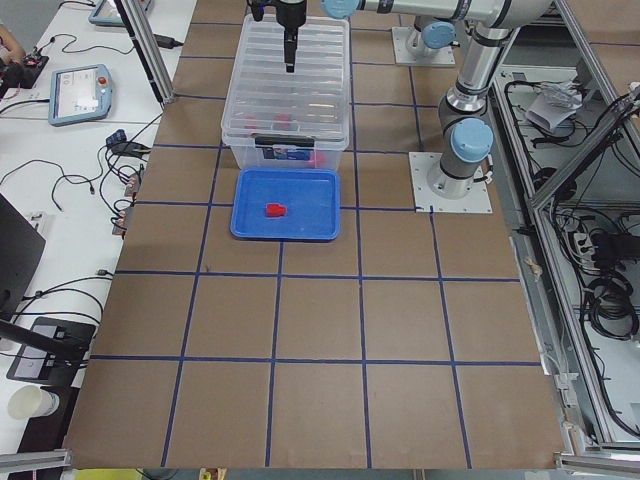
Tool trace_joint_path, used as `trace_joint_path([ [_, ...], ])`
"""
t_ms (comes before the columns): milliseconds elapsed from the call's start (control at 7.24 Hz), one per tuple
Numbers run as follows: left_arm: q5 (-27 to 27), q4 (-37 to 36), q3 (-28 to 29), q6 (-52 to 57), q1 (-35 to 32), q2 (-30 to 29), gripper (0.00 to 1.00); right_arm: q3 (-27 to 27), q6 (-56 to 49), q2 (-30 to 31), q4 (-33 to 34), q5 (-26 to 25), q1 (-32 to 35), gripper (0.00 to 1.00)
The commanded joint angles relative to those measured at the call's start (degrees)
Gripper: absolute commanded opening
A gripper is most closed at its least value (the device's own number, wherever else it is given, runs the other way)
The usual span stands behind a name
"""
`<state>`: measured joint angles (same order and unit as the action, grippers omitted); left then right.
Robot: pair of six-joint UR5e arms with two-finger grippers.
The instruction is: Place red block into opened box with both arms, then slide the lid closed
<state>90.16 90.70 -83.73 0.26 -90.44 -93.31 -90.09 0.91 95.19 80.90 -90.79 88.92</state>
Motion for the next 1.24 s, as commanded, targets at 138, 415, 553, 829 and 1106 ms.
trace_joint_path([
  [138, -0.07, 0.0, -0.03, 0.0, 0.0, -0.03, 1.0, -0.09, -0.64, -0.09, -0.04, -0.18, 0.03, 1.0],
  [415, 0.02, 0.0, -0.3, 0.0, 0.09, 0.05, 1.0, -0.09, -0.99, -0.44, 0.05, -0.26, 0.03, 1.0],
  [553, 0.02, 0.0, -0.38, 0.0, 0.0, -0.03, 1.0, -0.09, -0.21, -0.7, 0.75, -0.44, -0.06, 1.0],
  [829, 0.02, 0.0, -0.21, 0.0, 0.0, 0.05, 1.0, -0.09, 0.15, -3.15, 0.67, -0.44, -0.32, 1.0],
  [1106, -0.07, 0.0, -0.12, 0.09, 0.09, 0.14, 1.0, 0.17, -0.91, -8.67, 1.02, -0.09, -0.33, 1.0],
])
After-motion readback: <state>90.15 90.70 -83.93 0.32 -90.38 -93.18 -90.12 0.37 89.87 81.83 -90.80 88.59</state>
